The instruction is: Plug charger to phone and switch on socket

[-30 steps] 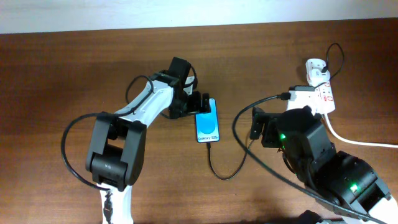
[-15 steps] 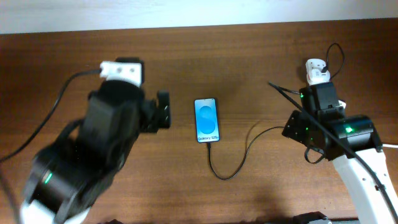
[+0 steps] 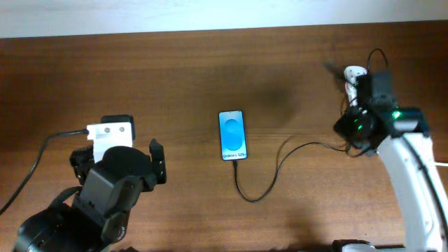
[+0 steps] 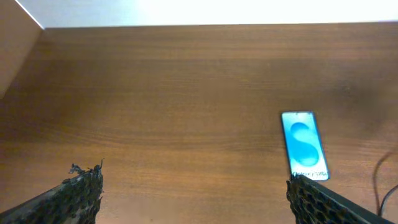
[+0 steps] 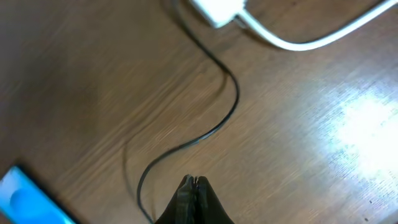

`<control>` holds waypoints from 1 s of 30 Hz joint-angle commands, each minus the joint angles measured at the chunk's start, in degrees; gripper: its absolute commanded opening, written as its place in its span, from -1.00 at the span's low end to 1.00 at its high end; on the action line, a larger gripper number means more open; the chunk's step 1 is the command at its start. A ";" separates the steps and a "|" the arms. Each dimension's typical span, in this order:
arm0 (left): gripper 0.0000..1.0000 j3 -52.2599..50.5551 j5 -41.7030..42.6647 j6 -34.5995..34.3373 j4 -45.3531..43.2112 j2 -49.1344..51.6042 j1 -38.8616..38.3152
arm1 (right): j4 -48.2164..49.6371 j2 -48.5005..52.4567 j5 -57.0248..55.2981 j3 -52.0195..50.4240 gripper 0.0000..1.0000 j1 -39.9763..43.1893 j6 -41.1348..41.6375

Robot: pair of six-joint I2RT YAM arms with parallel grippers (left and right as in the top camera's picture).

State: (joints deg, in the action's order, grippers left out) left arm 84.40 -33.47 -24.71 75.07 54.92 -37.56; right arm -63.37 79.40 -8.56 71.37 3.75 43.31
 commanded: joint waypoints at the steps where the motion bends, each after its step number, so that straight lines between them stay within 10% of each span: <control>1: 0.99 -0.24 -1.27 -0.72 1.20 -0.02 -0.26 | 0.09 5.90 2.19 6.12 -0.92 7.65 0.39; 15: 0.99 -0.26 -1.27 -0.72 1.38 -7.17 1.62 | -4.79 45.90 7.30 46.58 -0.91 17.29 -4.72; 30: 0.98 -0.24 -1.27 -0.72 13.79 -26.16 22.49 | 0.37 53.64 10.49 47.93 -0.92 17.33 0.74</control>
State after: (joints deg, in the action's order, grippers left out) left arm 84.23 -34.13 -24.93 84.36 30.37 -17.21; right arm -63.33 132.40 1.56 117.97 21.02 43.44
